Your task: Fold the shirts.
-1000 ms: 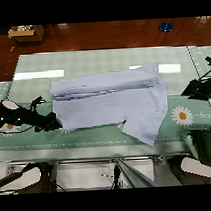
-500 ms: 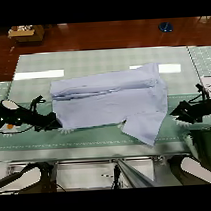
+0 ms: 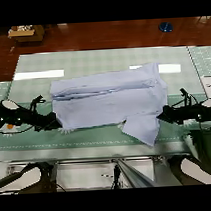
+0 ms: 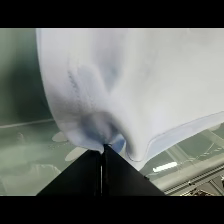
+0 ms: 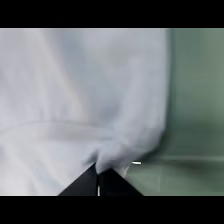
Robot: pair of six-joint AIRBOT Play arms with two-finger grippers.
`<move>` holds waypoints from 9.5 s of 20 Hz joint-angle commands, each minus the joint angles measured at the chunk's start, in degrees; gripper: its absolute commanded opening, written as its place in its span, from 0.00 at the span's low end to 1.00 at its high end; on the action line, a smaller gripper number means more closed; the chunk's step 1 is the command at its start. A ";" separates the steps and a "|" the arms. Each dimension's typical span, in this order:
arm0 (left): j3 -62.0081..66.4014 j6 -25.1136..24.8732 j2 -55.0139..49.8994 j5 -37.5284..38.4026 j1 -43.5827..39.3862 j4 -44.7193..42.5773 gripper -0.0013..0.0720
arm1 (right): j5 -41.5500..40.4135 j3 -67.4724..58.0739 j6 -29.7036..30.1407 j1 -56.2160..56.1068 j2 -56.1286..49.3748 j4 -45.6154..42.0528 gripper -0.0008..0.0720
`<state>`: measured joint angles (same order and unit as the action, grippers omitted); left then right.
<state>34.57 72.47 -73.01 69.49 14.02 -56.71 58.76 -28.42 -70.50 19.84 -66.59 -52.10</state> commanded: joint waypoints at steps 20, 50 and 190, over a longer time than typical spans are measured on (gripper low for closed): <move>37.24 1.73 -14.71 -9.57 -1.07 5.79 0.05 | -23.23 -51.12 -2.47 -15.67 -27.19 5.70 0.05; 46.69 9.03 -24.06 7.04 -0.87 -15.87 0.93 | 2.32 -52.68 0.81 -2.08 -42.38 17.88 0.83; 30.53 -15.50 4.44 -8.09 7.80 8.00 0.05 | 44.41 -22.69 -21.97 36.92 35.69 -83.03 0.05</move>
<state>65.10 58.65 -64.31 64.90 21.78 -45.95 104.92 -57.45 -91.70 56.71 -35.00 -124.57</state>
